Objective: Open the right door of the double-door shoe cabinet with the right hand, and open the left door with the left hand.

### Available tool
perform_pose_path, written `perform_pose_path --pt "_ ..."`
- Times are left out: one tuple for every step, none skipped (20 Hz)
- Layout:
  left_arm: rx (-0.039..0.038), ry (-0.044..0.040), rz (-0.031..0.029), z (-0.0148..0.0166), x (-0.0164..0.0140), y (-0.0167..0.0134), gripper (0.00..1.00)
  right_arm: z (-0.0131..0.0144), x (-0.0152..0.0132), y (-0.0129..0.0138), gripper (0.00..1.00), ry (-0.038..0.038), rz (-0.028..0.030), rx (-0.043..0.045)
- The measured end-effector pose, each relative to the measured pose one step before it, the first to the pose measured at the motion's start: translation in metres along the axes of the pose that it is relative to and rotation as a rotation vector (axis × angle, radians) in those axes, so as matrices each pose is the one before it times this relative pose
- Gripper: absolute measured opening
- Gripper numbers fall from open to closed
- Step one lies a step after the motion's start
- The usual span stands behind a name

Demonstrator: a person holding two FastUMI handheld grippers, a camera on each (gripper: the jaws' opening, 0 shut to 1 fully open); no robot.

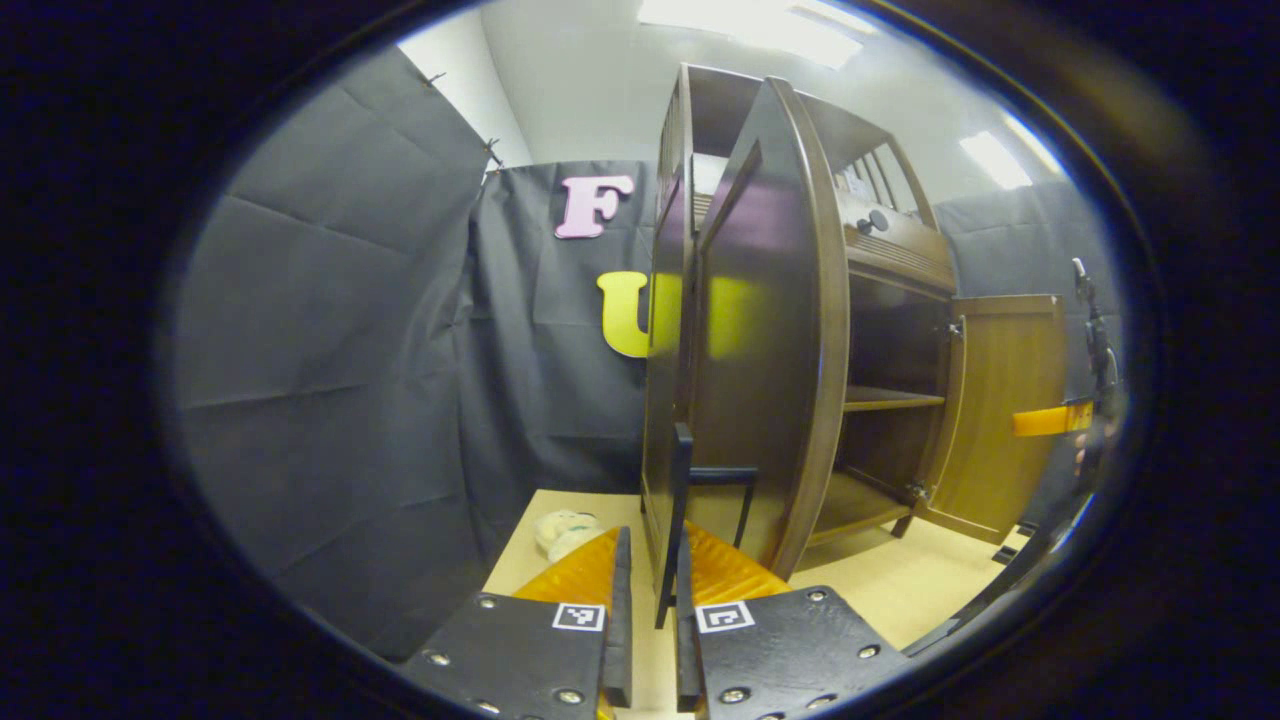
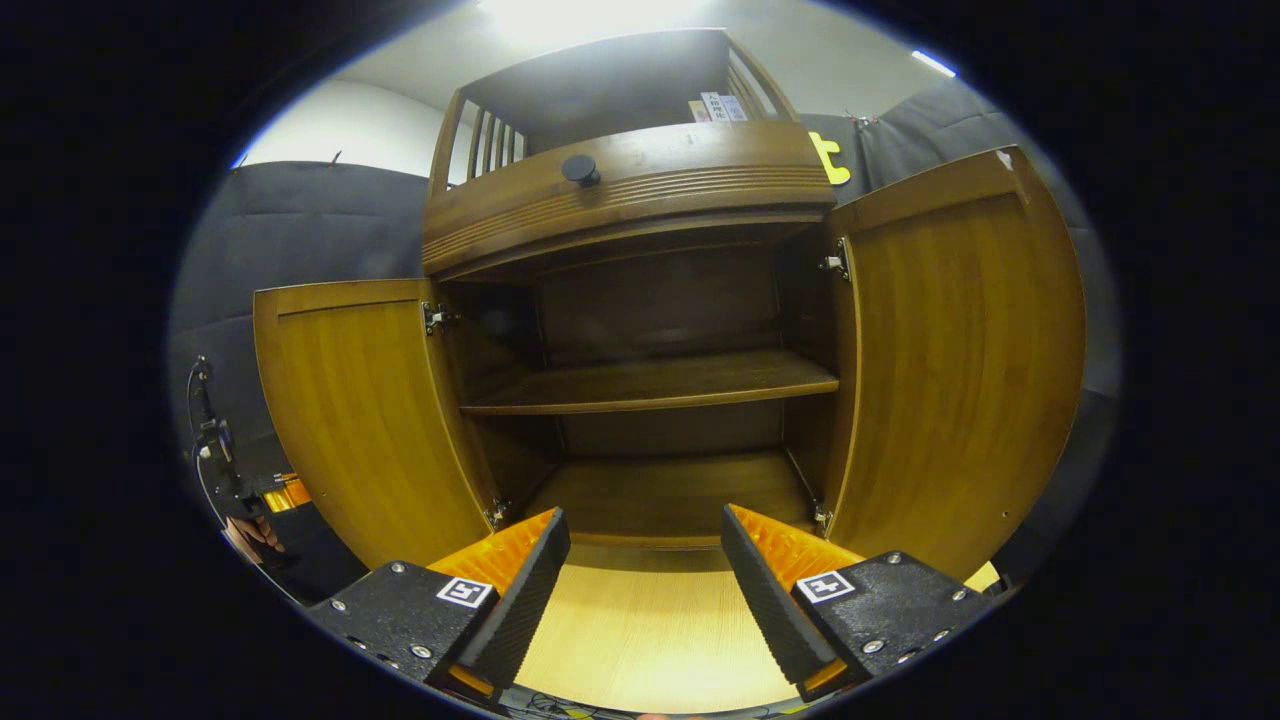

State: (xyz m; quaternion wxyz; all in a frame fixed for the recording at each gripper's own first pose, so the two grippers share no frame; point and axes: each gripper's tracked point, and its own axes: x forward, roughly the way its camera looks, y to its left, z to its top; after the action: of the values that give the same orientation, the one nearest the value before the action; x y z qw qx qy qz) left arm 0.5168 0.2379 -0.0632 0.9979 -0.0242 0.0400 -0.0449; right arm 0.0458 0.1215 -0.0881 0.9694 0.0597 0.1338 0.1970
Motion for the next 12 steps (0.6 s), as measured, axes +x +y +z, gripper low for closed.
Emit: perform_pose_path --pt "-0.00477 -0.00248 -0.00595 0.00056 -0.00218 0.00066 0.26 0.00170 0.00119 0.00157 0.95 0.00536 0.00280 -0.00346" --pt "0.00123 -0.00477 -0.00275 0.00006 0.00001 -0.00030 0.26 0.00182 0.00198 0.00067 0.95 0.00097 0.00192 -0.00711" --pt "0.00540 -0.00181 0.00078 0.00020 -0.00207 0.00051 0.25 0.00307 0.00047 0.00171 0.92 0.00038 0.00031 -0.00990" --pt "0.00747 0.00039 -0.00015 0.00000 -0.00171 0.00014 0.25 0.00275 0.00068 0.00112 0.95 0.00240 0.00094 -0.00980" --pt "0.00531 0.00001 0.00081 -0.00093 -0.00265 -0.00060 0.25 0.00236 0.00009 0.00173 0.95 0.00169 0.00299 -0.00568" --pt "0.00201 -0.00247 0.00361 0.00153 -0.00396 0.00041 0.25 0.00245 0.00073 0.00126 0.94 0.00214 0.00435 -0.00256" --pt "0.00140 -0.00126 0.00447 0.00190 -0.00529 0.00118 0.25 0.00162 0.00201 -0.00060 0.95 0.00144 0.00330 -0.00365" --pt "0.00473 0.00032 0.00614 -0.00008 -0.00545 -0.00042 0.25 0.00145 0.00040 -0.00124 0.92 0.00266 0.00113 -0.00781" --pt "0.00792 0.00006 0.01122 0.00095 -0.00652 0.00088 0.25 0.00023 -0.00062 0.00027 0.92 0.00288 0.00099 -0.00986" --pt "0.00890 0.00544 0.01580 -0.00021 -0.00564 0.00020 0.25 -0.00089 -0.00025 -0.00058 0.91 0.00556 0.00279 -0.00800" --pt "0.00814 0.01178 0.03726 -0.00112 -0.00577 0.00492 0.18 -0.00288 0.00037 0.00001 0.92 0.01012 0.00725 -0.00491" --pt "0.00241 0.00629 0.03530 -0.00106 -0.00723 0.00515 0.11 -0.00268 0.00022 -0.00156 0.92 0.01232 0.00891 -0.00205"
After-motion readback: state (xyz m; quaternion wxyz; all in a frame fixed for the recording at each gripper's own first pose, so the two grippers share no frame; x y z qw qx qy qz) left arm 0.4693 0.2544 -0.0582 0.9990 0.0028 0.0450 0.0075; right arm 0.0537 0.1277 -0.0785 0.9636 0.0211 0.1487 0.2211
